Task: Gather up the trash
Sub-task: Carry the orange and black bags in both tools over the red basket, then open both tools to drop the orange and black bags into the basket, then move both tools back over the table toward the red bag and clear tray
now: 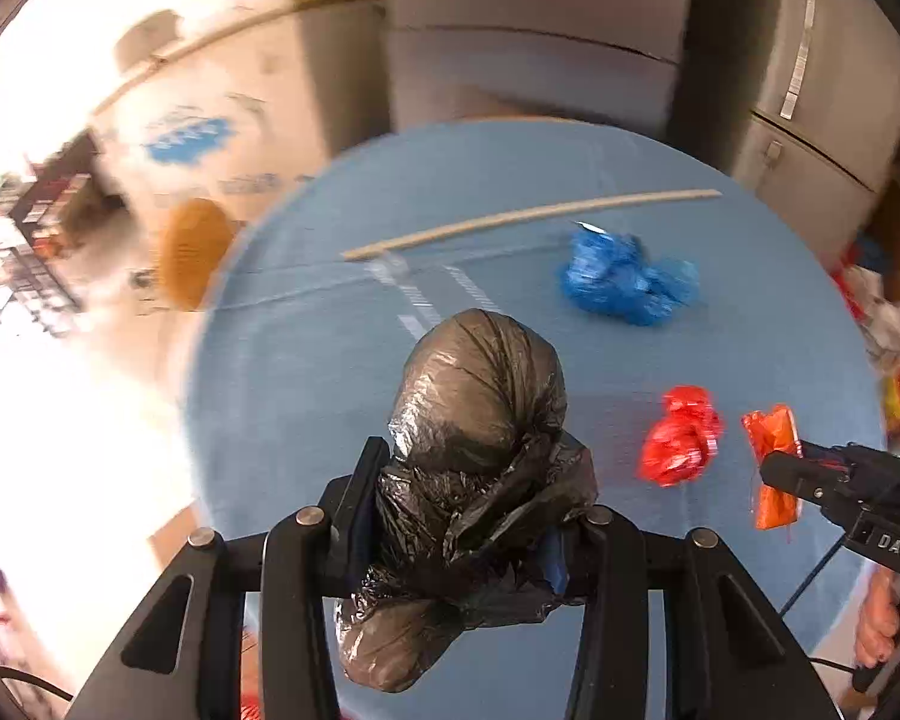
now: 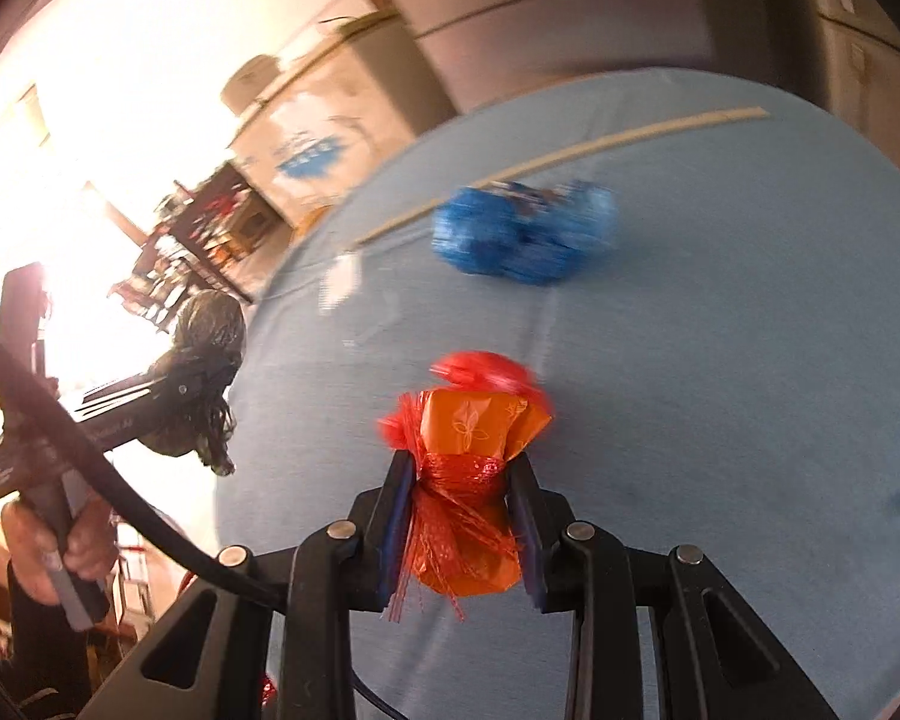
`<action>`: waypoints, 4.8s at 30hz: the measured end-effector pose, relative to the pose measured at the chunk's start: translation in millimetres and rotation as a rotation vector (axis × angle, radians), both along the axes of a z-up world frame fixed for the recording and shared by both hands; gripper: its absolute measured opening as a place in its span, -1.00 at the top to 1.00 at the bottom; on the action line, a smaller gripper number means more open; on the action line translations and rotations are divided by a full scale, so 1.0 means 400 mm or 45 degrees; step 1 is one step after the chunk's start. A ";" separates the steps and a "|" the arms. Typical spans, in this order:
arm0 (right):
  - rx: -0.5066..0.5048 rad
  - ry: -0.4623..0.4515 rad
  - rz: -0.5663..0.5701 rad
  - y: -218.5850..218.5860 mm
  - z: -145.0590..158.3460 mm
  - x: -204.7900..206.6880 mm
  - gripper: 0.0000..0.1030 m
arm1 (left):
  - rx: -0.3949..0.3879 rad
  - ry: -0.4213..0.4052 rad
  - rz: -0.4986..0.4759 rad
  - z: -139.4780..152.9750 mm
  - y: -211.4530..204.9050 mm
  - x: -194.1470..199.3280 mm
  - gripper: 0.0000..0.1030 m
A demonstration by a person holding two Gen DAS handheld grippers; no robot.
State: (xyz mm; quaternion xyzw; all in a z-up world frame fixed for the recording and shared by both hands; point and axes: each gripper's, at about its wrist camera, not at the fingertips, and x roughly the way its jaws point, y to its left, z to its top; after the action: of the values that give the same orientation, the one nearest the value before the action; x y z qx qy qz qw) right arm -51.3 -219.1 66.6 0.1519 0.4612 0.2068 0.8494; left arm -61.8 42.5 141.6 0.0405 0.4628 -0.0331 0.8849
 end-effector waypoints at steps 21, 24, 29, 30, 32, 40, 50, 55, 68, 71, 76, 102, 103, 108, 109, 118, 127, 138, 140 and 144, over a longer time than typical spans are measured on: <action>0.032 -0.157 0.509 0.349 0.086 -0.086 0.36 | 0.233 -0.096 0.475 0.067 0.211 -0.284 0.12; 0.025 -0.161 0.557 0.388 0.087 -0.097 0.36 | 0.231 -0.080 0.527 0.057 0.256 -0.313 0.12; 0.013 -0.151 0.651 0.460 0.082 -0.115 0.36 | 0.226 -0.027 0.626 0.019 0.331 -0.373 0.12; 0.006 -0.151 0.678 0.482 0.079 -0.121 0.36 | 0.225 -0.018 0.647 0.013 0.346 -0.385 0.12; -0.001 -0.149 0.718 0.514 0.077 -0.130 0.36 | 0.225 -0.002 0.686 -0.003 0.371 -0.402 0.12; -0.031 -0.145 0.886 0.651 0.059 -0.187 0.36 | 0.217 0.053 0.806 -0.057 0.459 -0.470 0.12; -0.087 -0.126 1.028 0.768 0.025 -0.239 0.36 | 0.145 0.144 0.881 -0.136 0.519 -0.521 0.12; -0.108 -0.113 1.081 0.825 0.012 -0.258 0.36 | 0.108 0.193 0.894 -0.174 0.531 -0.549 0.12; -0.148 -0.064 1.169 0.916 -0.039 -0.282 0.36 | 0.057 0.284 0.899 -0.251 0.560 -0.566 0.12; -0.160 -0.052 1.182 0.927 -0.053 -0.285 0.36 | 0.053 0.300 0.896 -0.263 0.561 -0.566 0.12; -0.170 -0.029 1.193 0.944 -0.069 -0.288 0.36 | 0.041 0.319 0.898 -0.279 0.565 -0.567 0.12; -0.358 0.218 1.267 0.985 -0.215 -0.278 0.30 | -0.034 0.625 0.848 -0.425 0.544 -0.599 0.02; -0.363 0.229 1.266 0.986 -0.219 -0.277 0.30 | -0.035 0.617 0.854 -0.422 0.548 -0.602 0.02; -0.319 0.248 1.277 0.985 -0.223 -0.274 0.28 | -0.008 0.561 0.889 -0.387 0.560 -0.606 -0.02; -0.317 0.241 1.275 0.984 -0.222 -0.274 0.28 | 0.009 0.542 0.897 -0.375 0.562 -0.605 -0.12; -0.286 0.111 1.147 0.916 -0.156 -0.244 0.28 | 0.158 0.302 0.857 -0.249 0.523 -0.539 -0.22; -0.148 -0.089 0.836 0.732 -0.016 -0.157 0.28 | 0.264 0.064 0.746 -0.099 0.419 -0.410 -0.25; -0.090 -0.208 0.499 0.464 0.086 -0.101 0.27 | 0.316 -0.056 0.514 -0.025 0.225 -0.288 -0.26; -0.083 -0.220 0.440 0.412 0.099 -0.099 0.27 | 0.320 -0.075 0.469 -0.011 0.186 -0.268 -0.26; -0.073 -0.234 0.335 0.322 0.116 -0.092 0.26 | 0.327 -0.110 0.398 0.014 0.122 -0.238 -0.26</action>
State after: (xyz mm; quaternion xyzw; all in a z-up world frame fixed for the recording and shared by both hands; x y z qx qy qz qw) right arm -88.0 -90.3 112.9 0.0463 0.4030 0.3160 0.8577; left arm -156.8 91.1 147.1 0.0820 0.4255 0.1654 0.8859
